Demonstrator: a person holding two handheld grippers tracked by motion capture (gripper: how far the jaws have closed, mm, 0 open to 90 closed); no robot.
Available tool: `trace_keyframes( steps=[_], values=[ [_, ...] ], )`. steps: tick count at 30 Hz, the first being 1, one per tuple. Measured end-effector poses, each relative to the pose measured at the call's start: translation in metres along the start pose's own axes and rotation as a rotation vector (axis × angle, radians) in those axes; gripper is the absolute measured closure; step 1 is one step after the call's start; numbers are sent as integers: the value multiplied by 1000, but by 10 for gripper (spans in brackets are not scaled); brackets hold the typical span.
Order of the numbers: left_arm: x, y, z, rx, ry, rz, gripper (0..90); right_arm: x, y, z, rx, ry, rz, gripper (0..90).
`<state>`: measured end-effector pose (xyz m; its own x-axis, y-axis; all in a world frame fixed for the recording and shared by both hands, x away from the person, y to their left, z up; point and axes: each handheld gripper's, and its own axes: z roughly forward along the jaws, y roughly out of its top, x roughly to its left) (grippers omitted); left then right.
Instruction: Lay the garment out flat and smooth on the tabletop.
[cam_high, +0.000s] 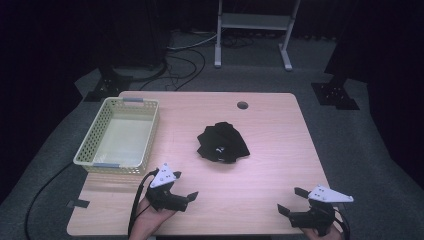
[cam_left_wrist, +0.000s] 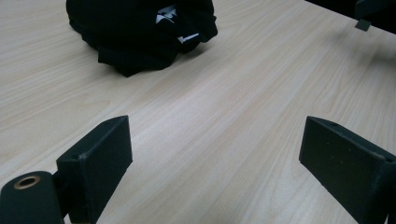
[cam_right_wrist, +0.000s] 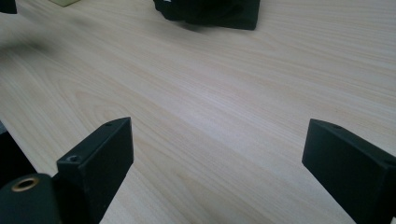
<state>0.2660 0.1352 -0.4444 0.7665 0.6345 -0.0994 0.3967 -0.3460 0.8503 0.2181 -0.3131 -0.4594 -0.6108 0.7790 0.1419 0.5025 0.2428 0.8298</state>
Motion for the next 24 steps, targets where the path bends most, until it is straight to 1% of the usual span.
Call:
trace_keyframes(
  steps=[8, 12, 13, 14, 19, 21, 22, 24],
  values=[
    [-2, 0, -2, -10, -6, 0, 85, 4, 5, 0, -1, 6, -14, 86],
    [0, -1, -2, -9, -6, -1, 85, 4, 11, 3, 0, 15, -26, 86],
    [1, -1, -2, -11, -6, -1, 85, 4, 16, 6, 4, 22, -37, 86],
    [2, -1, -1, -12, -5, -2, 85, 4, 16, 6, 4, 22, -37, 86],
    [3, -2, 0, -21, -1, -5, 85, 3, 30, 18, 15, 39, -65, 86],
    [3, -2, 1, -25, -8, -7, 85, 3, 36, 24, 16, 51, -71, 86],
    [2, -2, 2, -24, -11, -2, 85, 3, 40, 28, 18, 55, -73, 86],
    [2, -2, 4, -21, -18, 2, 85, 4, 46, 34, 23, 63, -91, 86]
  ],
)
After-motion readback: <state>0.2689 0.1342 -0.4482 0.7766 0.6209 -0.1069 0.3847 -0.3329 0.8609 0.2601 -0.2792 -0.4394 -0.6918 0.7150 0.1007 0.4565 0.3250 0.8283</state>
